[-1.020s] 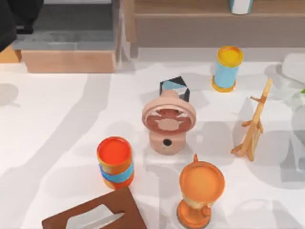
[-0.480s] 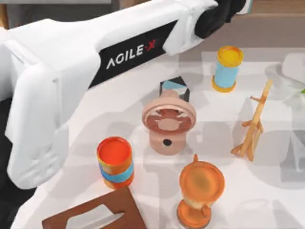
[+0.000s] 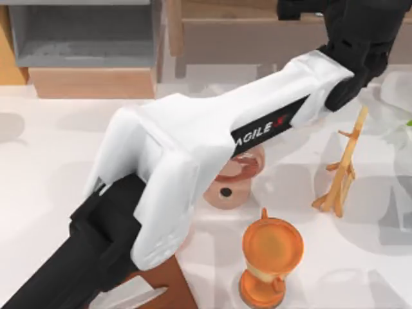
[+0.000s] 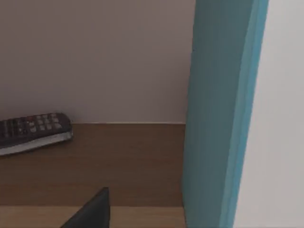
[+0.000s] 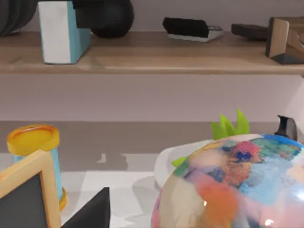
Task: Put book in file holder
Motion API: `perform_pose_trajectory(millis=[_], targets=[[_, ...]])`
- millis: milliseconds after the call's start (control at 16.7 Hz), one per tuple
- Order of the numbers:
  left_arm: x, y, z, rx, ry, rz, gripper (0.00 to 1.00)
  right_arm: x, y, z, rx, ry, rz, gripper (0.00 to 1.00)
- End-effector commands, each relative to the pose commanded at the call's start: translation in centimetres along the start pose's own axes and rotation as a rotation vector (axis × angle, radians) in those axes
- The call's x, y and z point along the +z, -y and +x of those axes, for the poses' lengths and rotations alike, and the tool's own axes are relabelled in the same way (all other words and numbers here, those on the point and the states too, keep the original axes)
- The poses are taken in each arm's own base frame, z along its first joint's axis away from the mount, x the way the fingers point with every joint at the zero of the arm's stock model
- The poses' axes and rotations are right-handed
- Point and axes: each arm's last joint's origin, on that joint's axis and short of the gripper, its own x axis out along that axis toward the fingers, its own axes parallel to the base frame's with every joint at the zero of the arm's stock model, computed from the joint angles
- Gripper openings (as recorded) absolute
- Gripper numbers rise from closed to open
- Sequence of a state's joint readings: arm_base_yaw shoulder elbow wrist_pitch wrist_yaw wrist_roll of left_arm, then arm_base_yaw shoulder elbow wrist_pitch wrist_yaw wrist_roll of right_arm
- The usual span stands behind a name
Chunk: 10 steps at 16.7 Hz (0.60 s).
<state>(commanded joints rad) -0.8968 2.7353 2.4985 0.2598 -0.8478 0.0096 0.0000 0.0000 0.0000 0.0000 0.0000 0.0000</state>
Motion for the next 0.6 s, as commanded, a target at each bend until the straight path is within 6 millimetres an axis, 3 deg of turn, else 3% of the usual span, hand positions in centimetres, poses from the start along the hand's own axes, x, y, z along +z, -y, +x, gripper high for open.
perform_pose_trajectory(millis=[600], targets=[[-0.37,0.19,0.44,0.001,0.0,-0.001,1.0,0.0,0.0,0.0,0.0,0.0,0.0,1.0]])
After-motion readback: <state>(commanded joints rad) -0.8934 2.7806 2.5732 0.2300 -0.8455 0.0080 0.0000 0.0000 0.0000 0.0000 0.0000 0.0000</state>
